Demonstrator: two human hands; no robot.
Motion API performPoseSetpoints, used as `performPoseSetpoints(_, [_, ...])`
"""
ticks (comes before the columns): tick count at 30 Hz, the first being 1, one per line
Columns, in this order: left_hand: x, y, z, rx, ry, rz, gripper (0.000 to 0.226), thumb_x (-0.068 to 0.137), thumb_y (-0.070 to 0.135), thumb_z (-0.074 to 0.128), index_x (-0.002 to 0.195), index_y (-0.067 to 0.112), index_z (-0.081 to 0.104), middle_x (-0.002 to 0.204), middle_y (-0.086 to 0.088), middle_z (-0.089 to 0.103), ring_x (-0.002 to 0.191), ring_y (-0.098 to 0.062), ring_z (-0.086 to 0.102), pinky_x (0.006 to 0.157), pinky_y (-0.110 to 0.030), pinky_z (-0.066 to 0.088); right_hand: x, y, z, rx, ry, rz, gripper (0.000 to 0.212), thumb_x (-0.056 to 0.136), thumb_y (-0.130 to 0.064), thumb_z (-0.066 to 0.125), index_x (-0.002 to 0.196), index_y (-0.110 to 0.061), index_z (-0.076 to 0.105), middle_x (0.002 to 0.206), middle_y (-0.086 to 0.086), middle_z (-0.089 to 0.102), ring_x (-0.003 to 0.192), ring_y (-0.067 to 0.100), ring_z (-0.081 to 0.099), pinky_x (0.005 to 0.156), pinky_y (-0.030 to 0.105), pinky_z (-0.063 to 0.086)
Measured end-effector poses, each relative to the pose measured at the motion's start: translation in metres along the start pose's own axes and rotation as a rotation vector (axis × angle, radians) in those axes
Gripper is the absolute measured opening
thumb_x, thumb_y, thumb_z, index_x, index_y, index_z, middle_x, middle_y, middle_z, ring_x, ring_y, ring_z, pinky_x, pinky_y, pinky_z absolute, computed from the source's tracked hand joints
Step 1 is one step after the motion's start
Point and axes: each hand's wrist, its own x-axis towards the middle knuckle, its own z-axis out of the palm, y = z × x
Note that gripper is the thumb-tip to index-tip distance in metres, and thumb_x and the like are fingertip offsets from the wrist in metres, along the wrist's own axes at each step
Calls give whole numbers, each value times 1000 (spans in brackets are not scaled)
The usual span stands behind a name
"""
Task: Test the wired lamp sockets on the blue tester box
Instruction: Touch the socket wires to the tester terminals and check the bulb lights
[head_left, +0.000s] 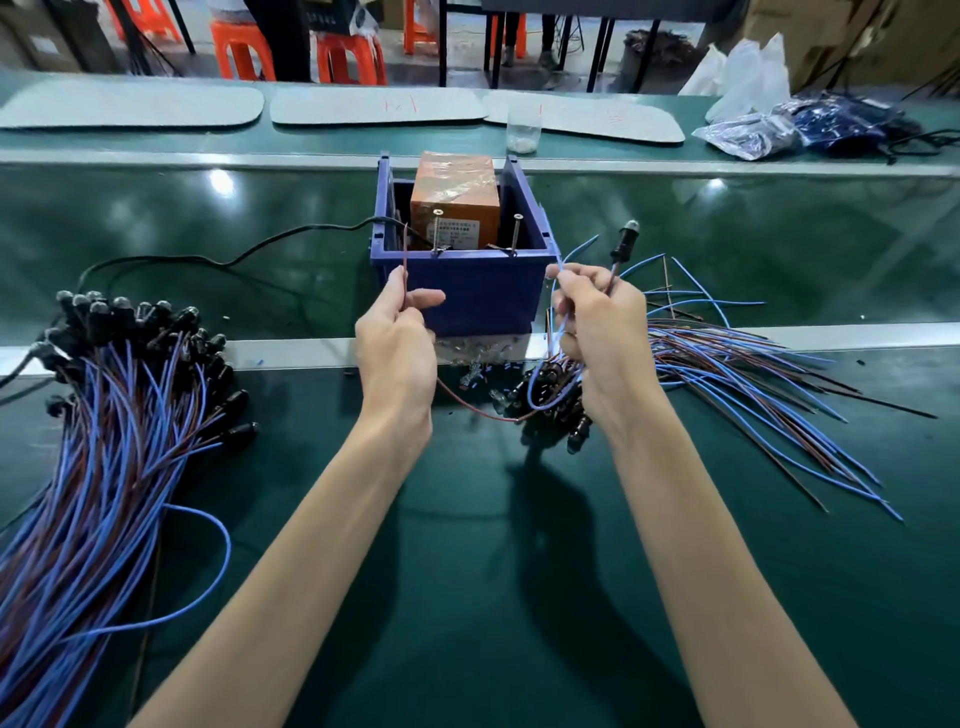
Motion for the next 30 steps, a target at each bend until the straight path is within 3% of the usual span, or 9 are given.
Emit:
performPoseSetpoints(2, [0,-3,-1,19,-18,53,46,100,0,34,144,13,40,83,11,68,45,0,37,49,-11,34,4,1,-3,11,37,25,26,94,-1,41,86,-13,63,60,-4,43,38,1,31,35,11,22])
performPoseSetpoints(5, [1,-5,-4,-36,-38,42,42,102,7,39,144,10,37,88,11,73,51,0,51,71,-20,51,8,1,-7,20,54,45,31,90,1,39,91,-14,66,60,-5,45,38,3,29,35,14,22])
performPoseSetpoints(9, [-1,-2,-7,-138,-40,-14,11,99,16,53,108,16,46,79,0,75,43,-8,56,53,-22,53,9,3,-9,33,30,62,25,92,-2,44,98,-14,65,58,-7,48,38,2,32,35,13,23])
performPoseSetpoints(13, [0,-1,-7,-166,8,-41,14,91,22,66,85,16,54,62,-1,71,35,-6,43,45,-18,45,9,5,-8,12,15,66,24,92,-3,45,98,-15,65,61,-7,49,40,2,33,36,14,23])
performPoseSetpoints(15, [1,-2,-6,-191,5,-44,8,92,19,64,85,15,63,67,1,72,39,-3,45,49,-16,46,9,5,-7,4,12,63,24,92,-4,45,96,-16,66,60,-7,49,41,2,32,36,14,23])
performPoseSetpoints(17, [2,-2,-5,-183,-10,-18,11,97,10,55,98,12,66,80,2,74,47,-2,51,58,-16,50,9,6,-7,2,11,61,24,92,-4,46,95,-16,66,60,-8,50,40,2,33,37,13,23])
performPoseSetpoints(22, [1,-3,-4,-35,-107,101,35,100,0,41,132,11,48,97,4,72,53,-3,59,62,-18,53,11,8,-8,-7,7,62,24,93,-5,45,94,-18,66,62,-6,49,39,2,34,37,13,23])
performPoseSetpoints(25, [0,-2,-8,-42,-73,107,22,100,7,47,118,16,54,87,4,75,53,-8,65,57,-19,53,10,10,-7,2,-9,70,25,94,-5,45,98,-19,65,61,-7,47,38,2,34,37,13,23])
performPoseSetpoints(30, [6,1,-13,-127,0,18,10,96,11,57,103,14,63,77,0,75,47,-9,63,55,-21,54,11,11,-7,-17,-48,84,35,95,-6,45,125,-20,57,58,-10,48,41,2,35,38,13,24])
